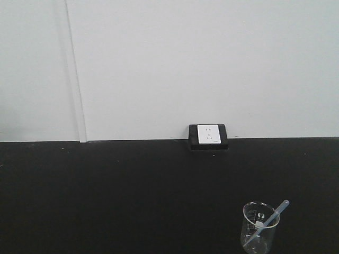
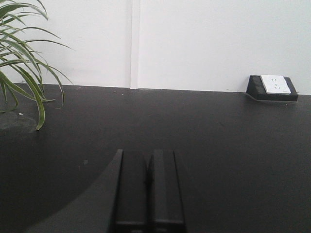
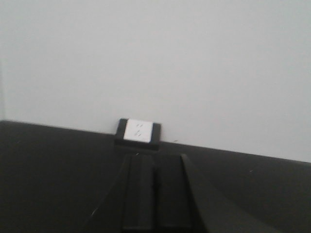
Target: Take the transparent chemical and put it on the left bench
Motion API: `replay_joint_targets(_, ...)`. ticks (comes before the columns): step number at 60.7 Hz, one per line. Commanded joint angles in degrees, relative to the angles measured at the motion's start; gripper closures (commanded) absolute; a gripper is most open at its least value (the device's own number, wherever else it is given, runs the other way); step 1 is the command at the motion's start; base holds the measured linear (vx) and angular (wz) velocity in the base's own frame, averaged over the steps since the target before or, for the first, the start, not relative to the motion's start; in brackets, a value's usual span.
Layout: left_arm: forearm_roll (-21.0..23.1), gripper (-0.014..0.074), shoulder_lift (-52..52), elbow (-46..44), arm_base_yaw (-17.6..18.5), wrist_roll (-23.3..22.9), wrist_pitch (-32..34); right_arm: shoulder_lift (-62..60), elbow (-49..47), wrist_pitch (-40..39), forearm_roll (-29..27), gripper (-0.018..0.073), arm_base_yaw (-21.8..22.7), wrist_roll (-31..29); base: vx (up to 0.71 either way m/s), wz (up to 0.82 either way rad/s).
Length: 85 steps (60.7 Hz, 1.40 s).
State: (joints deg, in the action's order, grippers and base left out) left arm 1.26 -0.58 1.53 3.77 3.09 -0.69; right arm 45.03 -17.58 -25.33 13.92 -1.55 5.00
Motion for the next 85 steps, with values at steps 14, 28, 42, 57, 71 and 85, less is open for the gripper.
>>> replay_joint_targets(14, 0.0, 0.06, -1.1, 0.9, 0.1, -0.4, 4.5, 19.2, -1.9, -19.1, -8.3, 0.0529, -1.1, -0.2, 0.0, 0.0)
replay_joint_targets(28, 0.0, 0.06, -1.1, 0.9, 0.1, -0.4, 4.5, 26.3, -1.9, -19.6, -8.6, 0.0428, -1.1, 4.1, 0.0, 0.0)
replay_joint_targets(42, 0.0, 0.06, -1.1, 0.9, 0.1, -0.4, 4.5, 33.2, -1.9, -26.7, -11.2, 0.0224, -1.1, 6.0, 0.0, 0.0)
replay_joint_targets(57, 0.0, 0.06, -1.1, 0.9, 0.1, -0.4, 4.5, 42.9, -5.5, -35.2, -10.4, 0.0061, -1.1, 7.6, 0.0, 0.0)
replay_joint_targets(71, 0.0, 0.06, -1.1, 0.9, 0.1, -0.4, 4.5, 51.7, -13.5, -34.8, -11.1, 0.0064, -1.1, 7.8, 0.0, 0.0)
replay_joint_targets(85, 0.0, 0.06, -1.1, 0.9, 0.1, -0.4, 4.5, 59.5, -19.8, -34.3, -11.9, 0.0064, -1.1, 10.1, 0.0, 0.0)
